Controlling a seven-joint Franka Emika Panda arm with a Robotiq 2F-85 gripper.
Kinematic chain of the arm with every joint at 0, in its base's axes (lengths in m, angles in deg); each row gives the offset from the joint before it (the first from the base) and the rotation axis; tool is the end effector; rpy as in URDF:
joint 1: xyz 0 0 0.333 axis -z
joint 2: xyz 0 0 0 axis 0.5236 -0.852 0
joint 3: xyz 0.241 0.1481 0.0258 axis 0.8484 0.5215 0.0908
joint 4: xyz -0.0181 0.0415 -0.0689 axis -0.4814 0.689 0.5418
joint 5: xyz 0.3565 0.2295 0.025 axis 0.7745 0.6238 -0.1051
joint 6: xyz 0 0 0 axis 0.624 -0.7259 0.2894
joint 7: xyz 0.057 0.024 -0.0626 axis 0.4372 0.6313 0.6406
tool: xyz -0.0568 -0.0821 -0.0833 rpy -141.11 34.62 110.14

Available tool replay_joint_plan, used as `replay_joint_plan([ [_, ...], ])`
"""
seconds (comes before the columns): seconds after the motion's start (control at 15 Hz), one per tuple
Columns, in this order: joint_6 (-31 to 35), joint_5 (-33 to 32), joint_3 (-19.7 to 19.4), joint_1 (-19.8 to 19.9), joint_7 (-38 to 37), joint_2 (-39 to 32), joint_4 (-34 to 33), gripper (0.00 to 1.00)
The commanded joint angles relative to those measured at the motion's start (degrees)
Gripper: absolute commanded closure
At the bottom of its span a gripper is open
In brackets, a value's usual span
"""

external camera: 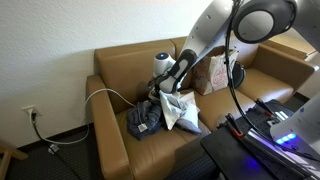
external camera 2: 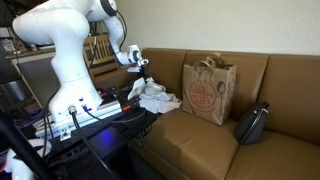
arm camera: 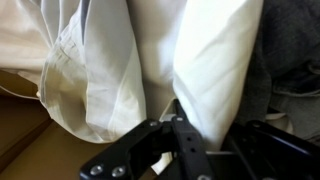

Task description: Place the white fabric and the black fabric in the bag

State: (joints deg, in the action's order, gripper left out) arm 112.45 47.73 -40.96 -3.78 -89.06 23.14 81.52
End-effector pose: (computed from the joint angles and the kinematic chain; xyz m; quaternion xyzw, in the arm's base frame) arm 0.5619 0.2879 -0.0719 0.9937 0.0802 0.0653 0.0426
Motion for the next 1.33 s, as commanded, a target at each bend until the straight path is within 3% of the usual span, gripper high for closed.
replay_joint_plan([
  [0.0,-4.78,1.28,4.36,4.96,3.53,2.2,0.4,1.0],
  [0.2,-3.57,1.14,7.35,9.6,6.92,9.55,5.28,0.97],
  [0.6,4.73,1.04,9.94,15.11,10.33,24.03,13.13,0.97],
  [1.0,16.36,0.77,4.55,12.37,5.28,39.42,20.52,0.97],
  [1.07,15.72,-0.17,3.75,12.07,4.78,42.25,21.45,0.97],
  [1.13,10.99,-0.33,4.78,13.14,6.41,45.76,22.49,0.97],
  [1.2,13.78,0.24,5.08,13.13,5.99,38.33,17.28,0.89],
  [1.27,12.53,0.24,4.93,13.16,6.02,40.99,18.37,0.89],
])
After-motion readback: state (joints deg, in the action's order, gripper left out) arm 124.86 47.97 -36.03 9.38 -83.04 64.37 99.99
